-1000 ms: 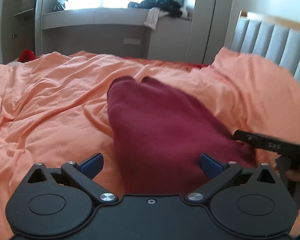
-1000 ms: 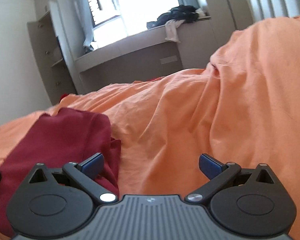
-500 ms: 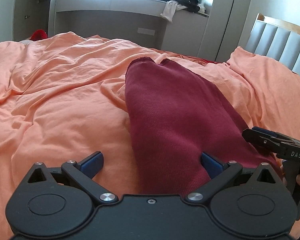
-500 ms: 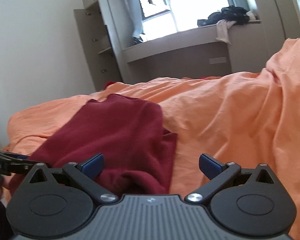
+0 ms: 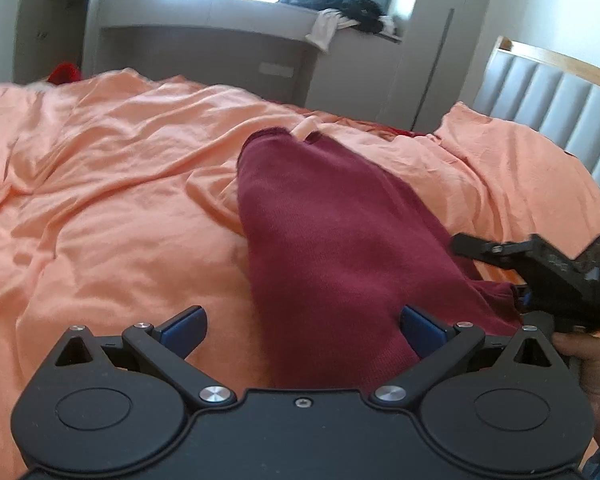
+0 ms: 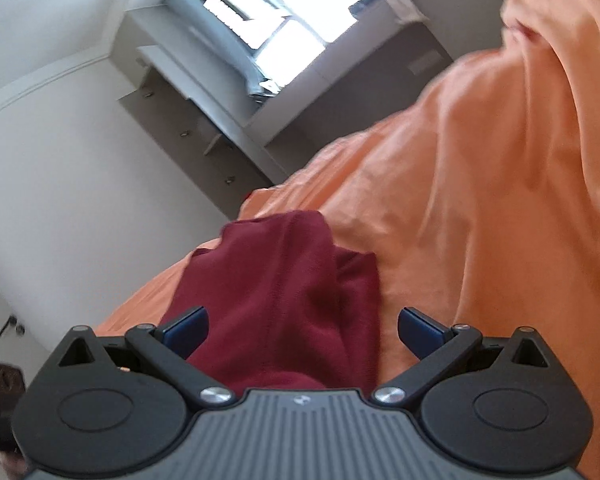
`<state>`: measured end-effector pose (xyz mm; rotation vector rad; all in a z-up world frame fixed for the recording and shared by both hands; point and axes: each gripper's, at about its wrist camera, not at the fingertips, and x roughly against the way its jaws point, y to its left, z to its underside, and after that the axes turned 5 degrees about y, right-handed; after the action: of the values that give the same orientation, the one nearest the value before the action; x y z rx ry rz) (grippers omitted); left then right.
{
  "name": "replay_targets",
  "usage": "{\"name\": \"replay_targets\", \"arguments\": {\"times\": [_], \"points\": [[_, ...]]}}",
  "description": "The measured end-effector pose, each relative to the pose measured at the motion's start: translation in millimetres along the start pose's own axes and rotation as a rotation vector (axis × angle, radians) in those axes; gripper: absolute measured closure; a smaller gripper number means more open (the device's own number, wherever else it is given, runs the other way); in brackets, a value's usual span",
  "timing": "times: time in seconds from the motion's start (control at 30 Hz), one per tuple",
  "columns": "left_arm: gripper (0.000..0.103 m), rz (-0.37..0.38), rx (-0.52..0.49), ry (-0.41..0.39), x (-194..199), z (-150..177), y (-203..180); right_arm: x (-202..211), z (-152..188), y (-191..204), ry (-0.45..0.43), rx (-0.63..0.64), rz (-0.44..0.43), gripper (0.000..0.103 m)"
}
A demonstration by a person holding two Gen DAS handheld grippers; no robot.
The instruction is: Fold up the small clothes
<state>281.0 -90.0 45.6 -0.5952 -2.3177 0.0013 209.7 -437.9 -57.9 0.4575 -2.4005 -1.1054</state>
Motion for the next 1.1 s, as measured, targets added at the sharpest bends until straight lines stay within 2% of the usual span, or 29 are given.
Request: {"name": "replay_targets", "arguments": {"times": [0.2,0.27,0.4,0.47,1.0,1.1], "points": [[0.0,0.041,-0.139,-0.058,-6.7,4.4,-5.7,-4.1,5.6,1.3,0.047,0.032,-0.009,0.002],[0.0,0.074,-0.124,-0.067,-9.3,7.7,1.6,-3.6,8.7,4.8,0.056,0.054,-0.007,0.006],[0.0,0.172,-0.015,-0.075,-15.4,16.0,26.6,-3.6,17.1,11.3,0.049,0.092,0.018,0.012],[0.0,0.193,0.0,-0.072,-14.2,17.7,33.8,-3.8,20.6,12.8,0.039,0.085,0.014,0.012],[0.0,0.209,0.006,-0.08,-10.8,23.3,40.3,-3.7,26.7,15.7,0.013,0.086,0.025,0.011],[0.0,0.209,0.006,-0.08,-10.8,23.3,40.2,-4.0,27.5,17.8,0.013,0.095,0.028,0.016]]}}
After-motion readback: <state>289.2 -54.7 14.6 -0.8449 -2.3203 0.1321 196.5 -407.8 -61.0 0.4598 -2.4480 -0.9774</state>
